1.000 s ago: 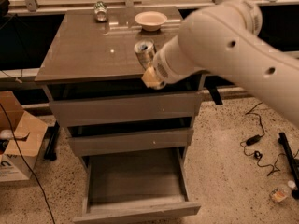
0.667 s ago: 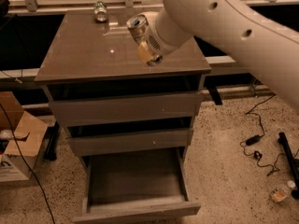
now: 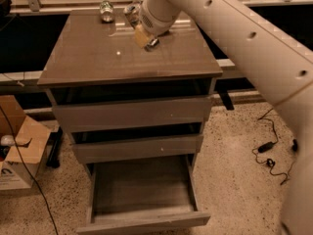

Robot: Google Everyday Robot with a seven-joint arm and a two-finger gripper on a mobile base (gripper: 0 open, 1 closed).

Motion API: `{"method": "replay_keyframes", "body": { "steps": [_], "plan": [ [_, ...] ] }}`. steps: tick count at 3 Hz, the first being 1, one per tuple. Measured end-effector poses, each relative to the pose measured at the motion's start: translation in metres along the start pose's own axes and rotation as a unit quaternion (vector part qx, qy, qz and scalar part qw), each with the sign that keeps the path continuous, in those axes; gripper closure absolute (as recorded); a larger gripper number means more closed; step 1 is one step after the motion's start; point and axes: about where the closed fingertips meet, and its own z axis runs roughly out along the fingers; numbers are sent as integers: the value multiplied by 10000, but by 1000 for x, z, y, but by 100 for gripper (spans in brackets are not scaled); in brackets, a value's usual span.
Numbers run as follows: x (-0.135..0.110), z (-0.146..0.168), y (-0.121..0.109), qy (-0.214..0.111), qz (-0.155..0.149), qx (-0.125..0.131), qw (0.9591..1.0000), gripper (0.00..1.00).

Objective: Pick redbull can from bottom drawer and place on counter

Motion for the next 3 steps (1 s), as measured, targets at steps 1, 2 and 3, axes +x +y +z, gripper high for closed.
{"method": "replay_keyframes", "body": {
  "steps": [1, 2, 3],
  "plan": [
    [-11, 48, -16, 254, 55, -219, 9994, 81],
    [-12, 93, -29, 521, 205, -414, 9976, 57],
    [-5, 131, -38, 714, 580, -630, 9938, 34]
  ]
}}
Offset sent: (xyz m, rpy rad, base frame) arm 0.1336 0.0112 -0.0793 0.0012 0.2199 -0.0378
